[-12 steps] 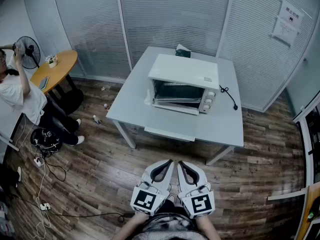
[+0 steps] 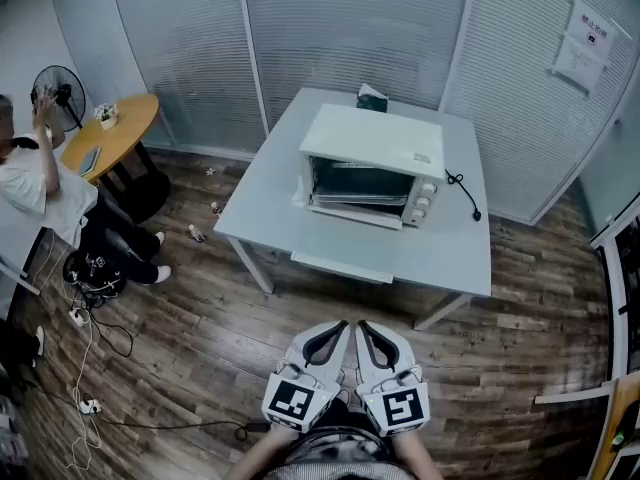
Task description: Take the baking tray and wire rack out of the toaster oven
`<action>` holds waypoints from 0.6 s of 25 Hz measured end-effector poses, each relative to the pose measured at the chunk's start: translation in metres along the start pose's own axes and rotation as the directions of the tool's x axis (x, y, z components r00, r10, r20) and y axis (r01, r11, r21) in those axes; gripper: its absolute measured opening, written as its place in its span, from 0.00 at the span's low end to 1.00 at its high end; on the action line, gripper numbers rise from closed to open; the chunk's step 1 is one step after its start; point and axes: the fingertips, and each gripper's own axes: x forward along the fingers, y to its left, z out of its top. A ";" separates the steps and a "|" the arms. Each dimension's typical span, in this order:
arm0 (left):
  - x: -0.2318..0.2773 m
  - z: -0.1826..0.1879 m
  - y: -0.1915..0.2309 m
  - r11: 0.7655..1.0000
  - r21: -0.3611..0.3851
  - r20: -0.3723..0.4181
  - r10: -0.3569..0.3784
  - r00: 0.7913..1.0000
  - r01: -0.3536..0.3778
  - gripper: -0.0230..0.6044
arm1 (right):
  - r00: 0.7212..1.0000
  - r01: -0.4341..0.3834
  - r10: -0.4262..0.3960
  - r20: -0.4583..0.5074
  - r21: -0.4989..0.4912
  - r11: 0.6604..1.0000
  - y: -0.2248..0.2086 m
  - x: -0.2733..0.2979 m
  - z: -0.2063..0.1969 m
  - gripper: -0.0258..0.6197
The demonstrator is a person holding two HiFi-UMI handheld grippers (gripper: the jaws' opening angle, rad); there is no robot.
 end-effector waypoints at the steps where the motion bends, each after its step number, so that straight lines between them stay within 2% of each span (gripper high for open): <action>1: 0.002 0.000 0.003 1.000 -0.009 -0.001 0.000 1.000 0.000 0.04 | 1.000 0.000 0.000 0.001 0.004 1.000 -0.001 0.003 0.000 0.04; 3: 0.007 -0.001 0.008 0.999 -0.037 -0.005 -0.003 1.000 0.003 0.04 | 1.000 0.005 -0.005 -0.001 -0.005 1.000 -0.004 0.011 0.001 0.04; 7: 0.026 -0.003 0.029 0.999 0.030 -0.002 -0.036 0.999 0.036 0.04 | 1.000 0.026 -0.026 0.002 -0.002 1.000 -0.015 0.033 0.000 0.04; 10: 0.047 0.006 0.048 0.999 0.016 -0.009 -0.042 0.999 0.043 0.04 | 0.999 0.051 -0.051 0.000 0.000 0.999 -0.030 0.055 0.002 0.04; 15: 0.088 0.021 0.078 0.994 0.015 0.028 -0.107 0.994 0.106 0.04 | 0.996 0.091 -0.091 0.021 0.011 0.996 -0.060 0.099 0.014 0.04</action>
